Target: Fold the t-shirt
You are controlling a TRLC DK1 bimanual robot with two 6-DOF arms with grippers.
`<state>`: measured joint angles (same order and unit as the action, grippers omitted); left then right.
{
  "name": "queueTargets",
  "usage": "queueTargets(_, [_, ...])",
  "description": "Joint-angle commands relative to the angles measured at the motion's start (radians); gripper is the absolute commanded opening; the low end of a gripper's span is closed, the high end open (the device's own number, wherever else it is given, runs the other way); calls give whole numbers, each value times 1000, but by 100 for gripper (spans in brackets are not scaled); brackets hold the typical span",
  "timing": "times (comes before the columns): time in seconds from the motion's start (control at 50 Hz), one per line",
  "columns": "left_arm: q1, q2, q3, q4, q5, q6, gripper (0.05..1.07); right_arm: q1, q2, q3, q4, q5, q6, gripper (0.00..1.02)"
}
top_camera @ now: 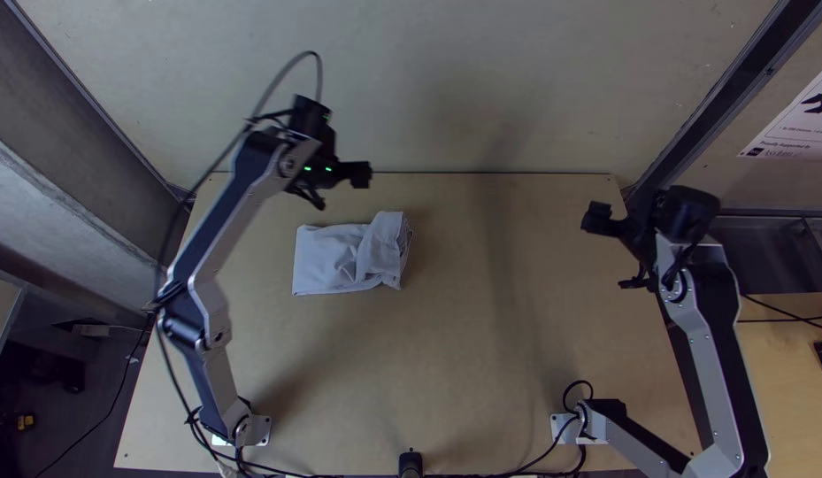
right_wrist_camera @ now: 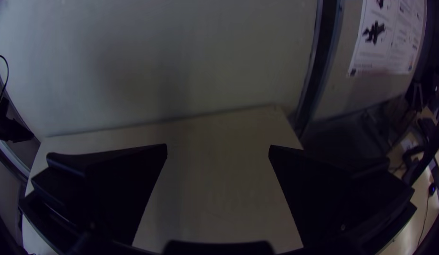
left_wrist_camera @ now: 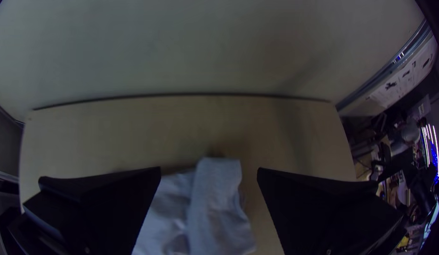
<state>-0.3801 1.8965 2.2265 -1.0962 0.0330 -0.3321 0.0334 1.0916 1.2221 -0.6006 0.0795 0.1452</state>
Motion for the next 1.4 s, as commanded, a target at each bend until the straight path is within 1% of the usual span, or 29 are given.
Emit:
queueTargets(0.0, [58, -123, -41, 4, -25, 65, 103, 16, -4, 88, 30, 5, -49, 99])
queueTargets(0.18, [168, -298, -116, 52, -25, 140, 103, 26, -30, 182, 96, 5, -127, 99])
queueTargets(0.26, [207, -387, -174, 81, -25, 173, 103, 28, -68, 182, 163, 5, -208, 99])
queueTargets(0.3, [228, -430, -205, 99, -25, 183, 103, 28, -90, 183, 199, 5, -230, 99])
queueTargets(0.38, [256, -519, -275, 145, -25, 209, 103, 28, -141, 177, 285, 8, -233, 99])
queueTargets(0.44, [280, -593, -347, 196, -25, 242, 103, 33, -176, 174, 317, 6, -236, 99])
queueTargets(0.54, [307, -751, -519, 351, -25, 315, 103, 63, -248, 137, 372, 6, -240, 99])
queueTargets(0.6, [307, -861, -637, 450, -25, 354, 103, 82, -309, 79, 433, 6, -251, 99])
queueTargets(0.66, [307, -947, -725, 521, -25, 369, 103, 103, -366, 27, 467, 6, -253, 99])
queueTargets(0.7, [308, -987, -754, 542, -25, 364, 103, 114, -397, 4, 470, 6, -249, 99])
queueTargets(0.78, [308, -1048, -801, 581, -82, 347, 103, 122, -450, -27, 473, 8, -156, 99])
queueTargets(0.84, [316, -1099, -854, 654, -108, 324, 103, 122, -501, -76, 463, 11, -137, 99])
queueTargets(0.92, [322, -1174, -943, 726, -143, 326, 103, 122, -593, -170, 496, 11, -137, 99])
queueTargets(1.0, [365, -1248, -1028, 768, -143, 321, 103, 122, -680, -248, 507, 11, -137, 99])
queueTargets(1.06, [382, -1300, -1090, 763, -150, 320, 103, 122, -750, -299, 499, 9, -139, 99])
queueTargets(1.12, [411, -1361, -1167, 802, -156, 317, 103, 120, -817, -354, 496, 11, -144, 99])
queueTargets(1.22, [446, -1470, -1303, 823, -162, 315, 103, 118, -911, -417, 440, 11, -151, 99])
queueTargets(1.32, [477, -1599, -1461, 860, -163, 324, 103, 122, -1023, -503, 426, 11, -190, 99])
queueTargets(1.38, [500, -1694, -1562, 883, -162, 357, 103, 122, -1096, -559, 426, 11, -202, 99])
